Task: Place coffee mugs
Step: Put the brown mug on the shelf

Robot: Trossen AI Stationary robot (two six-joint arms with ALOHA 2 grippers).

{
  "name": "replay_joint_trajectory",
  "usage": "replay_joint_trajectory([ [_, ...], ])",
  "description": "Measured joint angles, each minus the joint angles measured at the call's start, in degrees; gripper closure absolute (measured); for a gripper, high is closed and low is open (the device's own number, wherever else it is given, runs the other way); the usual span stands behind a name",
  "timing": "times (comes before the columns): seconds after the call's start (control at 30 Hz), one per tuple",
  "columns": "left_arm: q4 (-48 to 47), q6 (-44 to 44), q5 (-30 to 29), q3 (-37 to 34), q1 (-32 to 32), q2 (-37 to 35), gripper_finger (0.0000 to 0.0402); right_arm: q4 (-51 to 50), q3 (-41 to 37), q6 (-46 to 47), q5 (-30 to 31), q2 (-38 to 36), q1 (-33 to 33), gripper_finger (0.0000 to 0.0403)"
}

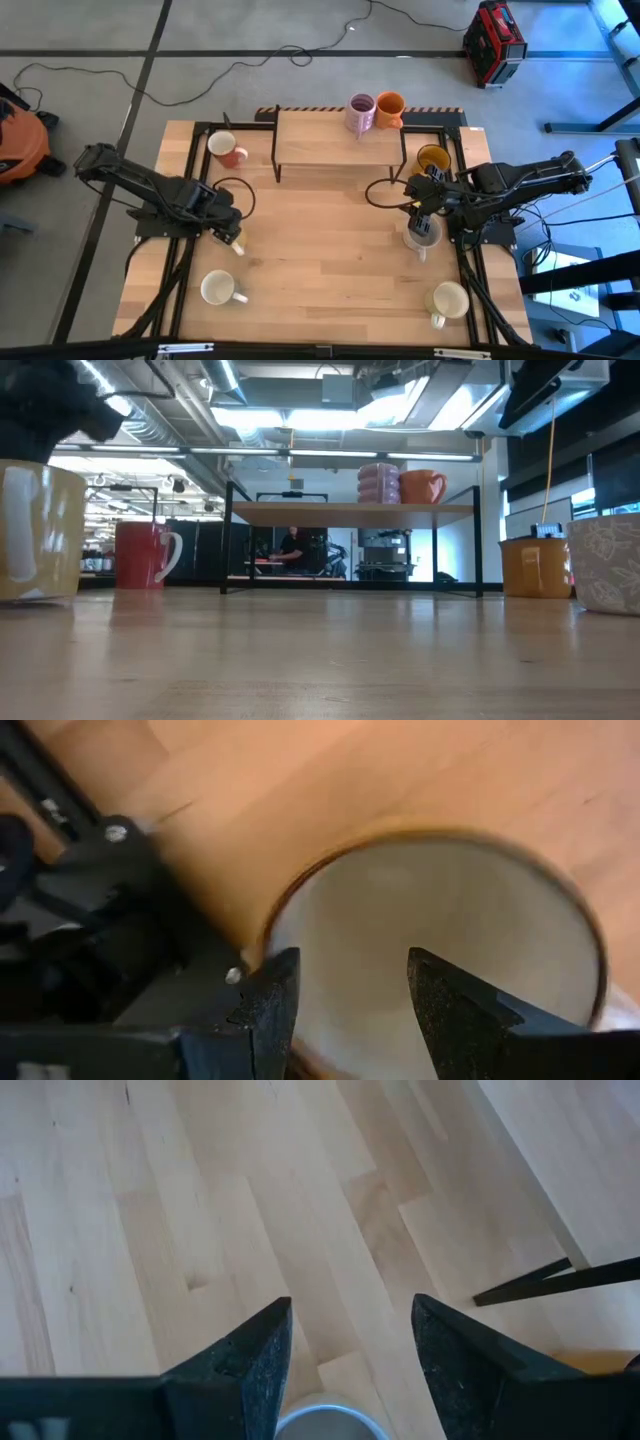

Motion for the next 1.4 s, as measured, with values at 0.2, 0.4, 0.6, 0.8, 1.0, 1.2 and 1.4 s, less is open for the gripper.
replay_joint_trajectory([
  [0.2,2.6,0.4,0.3,-2.4,0.1,-0.2,0.0219,0.2,0.0,0.0,0.0,0.0,0.0,0.0205],
  [0.4,4.0,0.7,1.2,-0.8,0.1,-0.5,0.0219,0.5,0.0,0.0,0.0,0.0,0.0,0.0205],
  [0.6,-3.5,2.1,-2.6,8.6,0.1,-0.5,0.0219,1.5,0.0,0.0,0.0,0.0,0.0,0.0205],
  [0.8,-12.0,9.9,-5.9,10.5,1.2,-0.9,0.0219,2.0,0.0,-0.2,1.9,0.0,0.0,0.0205],
  [1.0,-9.3,20.0,0.1,4.1,4.2,-1.2,0.0219,2.6,0.0,-0.2,1.9,0.4,0.0,0.0205],
  [1.2,-4.0,21.8,1.7,-0.7,6.7,-1.1,0.0219,2.7,0.0,-0.2,1.9,1.3,0.0,0.0205],
  [1.4,-0.2,24.9,1.8,-3.3,8.0,-1.2,0.0250,2.6,0.0,-0.4,2.3,2.1,0.0,0.0205],
])
